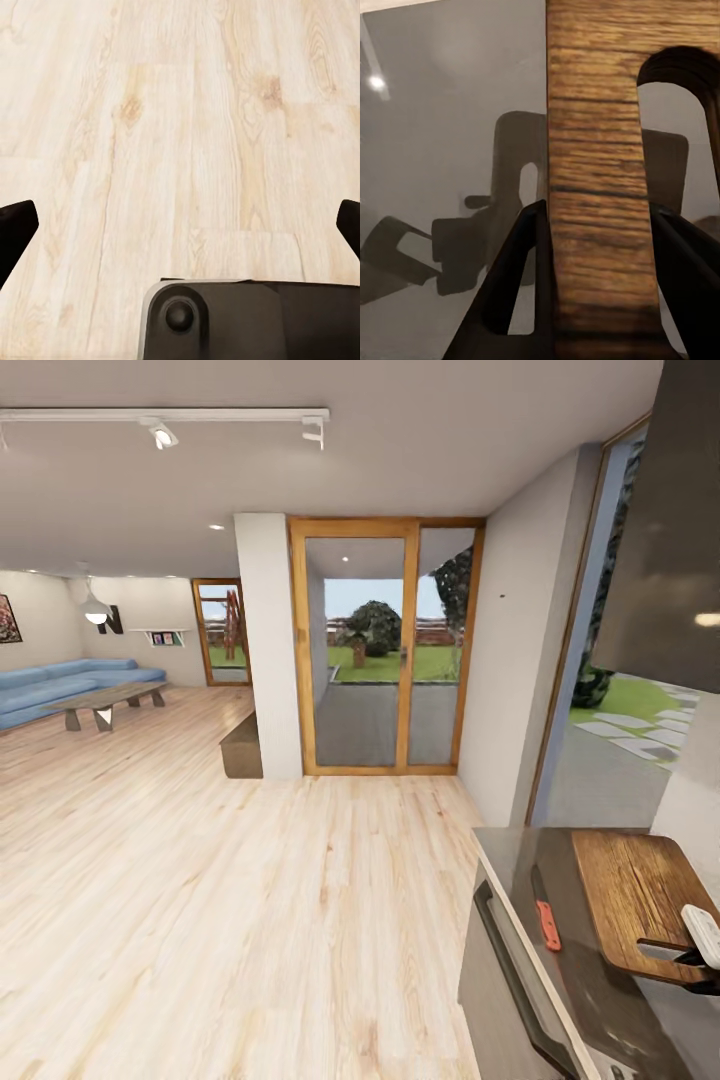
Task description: In the kitchen, take the Vidalia onion out of the sink, dice it on the chopping board with the paring knife, put the diced onion into the bowl on the countertop, then place both the paring knife and the chopping board into the sink.
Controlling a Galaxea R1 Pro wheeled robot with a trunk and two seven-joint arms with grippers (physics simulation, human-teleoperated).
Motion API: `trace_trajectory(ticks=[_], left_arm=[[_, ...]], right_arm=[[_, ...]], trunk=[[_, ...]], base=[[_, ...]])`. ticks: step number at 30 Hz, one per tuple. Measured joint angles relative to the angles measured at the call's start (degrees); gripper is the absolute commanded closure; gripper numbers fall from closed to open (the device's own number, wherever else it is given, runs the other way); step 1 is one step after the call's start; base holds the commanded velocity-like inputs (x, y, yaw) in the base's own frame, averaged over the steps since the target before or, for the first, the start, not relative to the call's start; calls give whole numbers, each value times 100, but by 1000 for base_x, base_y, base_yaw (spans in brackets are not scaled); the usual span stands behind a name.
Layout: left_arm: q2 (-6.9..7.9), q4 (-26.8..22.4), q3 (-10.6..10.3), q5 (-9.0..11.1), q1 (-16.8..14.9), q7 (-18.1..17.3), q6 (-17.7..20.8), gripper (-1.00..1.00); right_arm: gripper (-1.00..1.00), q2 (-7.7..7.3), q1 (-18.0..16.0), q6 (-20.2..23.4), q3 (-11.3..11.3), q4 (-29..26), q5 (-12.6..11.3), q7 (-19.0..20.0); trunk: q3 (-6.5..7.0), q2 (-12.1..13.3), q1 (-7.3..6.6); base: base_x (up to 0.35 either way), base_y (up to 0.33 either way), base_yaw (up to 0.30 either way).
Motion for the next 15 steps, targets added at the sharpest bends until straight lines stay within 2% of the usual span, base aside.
trace_trajectory(ticks=[7, 11, 15], left_arm=[[0, 0, 0, 0, 0, 0, 0, -100], [0, 1, 0, 0, 0, 0, 0, -100], [0, -2, 1, 0, 0, 0, 0, -100]], right_arm=[[100, 0, 0, 6, -15, -29, -4, 0], [100, 1, -3, 45, -20, -307, -6, 5], [100, 1, -1, 47, -17, -364, 2, 11]], trunk=[[0, 0, 0], [1, -1, 0], [0, 0, 2]], base=[[-1, 0, 0], [-1, 0, 0], [-94, 0, 0]])
